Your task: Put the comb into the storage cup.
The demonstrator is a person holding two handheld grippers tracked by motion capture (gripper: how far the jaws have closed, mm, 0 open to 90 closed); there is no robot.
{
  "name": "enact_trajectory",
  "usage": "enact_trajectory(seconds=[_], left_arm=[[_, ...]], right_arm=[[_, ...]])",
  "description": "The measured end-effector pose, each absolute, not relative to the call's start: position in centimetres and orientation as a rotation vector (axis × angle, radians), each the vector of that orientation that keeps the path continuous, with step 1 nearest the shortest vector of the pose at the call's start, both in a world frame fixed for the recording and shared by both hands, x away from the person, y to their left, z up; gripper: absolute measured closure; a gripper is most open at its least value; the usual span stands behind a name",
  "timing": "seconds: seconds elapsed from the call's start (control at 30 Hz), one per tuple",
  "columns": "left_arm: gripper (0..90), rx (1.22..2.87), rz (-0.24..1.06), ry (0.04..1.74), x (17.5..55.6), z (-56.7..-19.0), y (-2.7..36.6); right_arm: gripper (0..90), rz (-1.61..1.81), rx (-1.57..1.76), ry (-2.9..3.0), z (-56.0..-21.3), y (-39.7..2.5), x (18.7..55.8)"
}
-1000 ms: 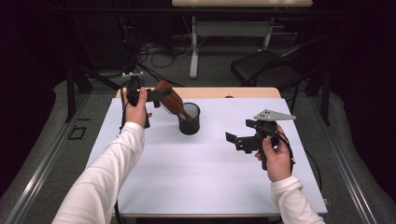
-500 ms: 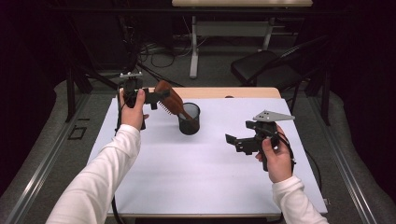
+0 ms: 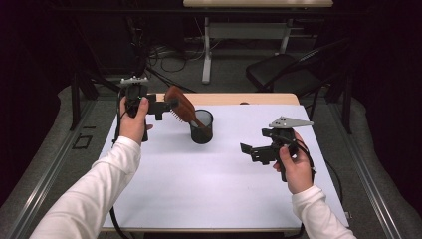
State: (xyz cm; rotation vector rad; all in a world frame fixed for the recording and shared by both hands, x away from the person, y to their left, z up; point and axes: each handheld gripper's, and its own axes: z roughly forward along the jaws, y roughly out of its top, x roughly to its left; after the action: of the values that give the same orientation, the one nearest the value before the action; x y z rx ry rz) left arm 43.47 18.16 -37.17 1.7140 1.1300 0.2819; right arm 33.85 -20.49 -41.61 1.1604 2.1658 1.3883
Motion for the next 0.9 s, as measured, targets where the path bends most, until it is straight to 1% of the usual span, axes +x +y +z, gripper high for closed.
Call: enact_trajectory(seconds=[0.3,0.57,0.9], left_arm=[[0.4,1.741,0.269,1.081,42.3,-36.8,18.5],[0.4,1.768,0.257,1.045,41.4,-36.9,17.9],[0.4,1.794,0.245,0.979,39.6,-36.5,17.1]], right_arm=[[4.4,1.397,1.156,2.187,-41.5,-20.1,34.4],[4.4,1.409,1.139,2.182,-41.0,-20.1,34.2],[4.4,1.414,1.126,2.192,-41.4,-19.5,34.2]])
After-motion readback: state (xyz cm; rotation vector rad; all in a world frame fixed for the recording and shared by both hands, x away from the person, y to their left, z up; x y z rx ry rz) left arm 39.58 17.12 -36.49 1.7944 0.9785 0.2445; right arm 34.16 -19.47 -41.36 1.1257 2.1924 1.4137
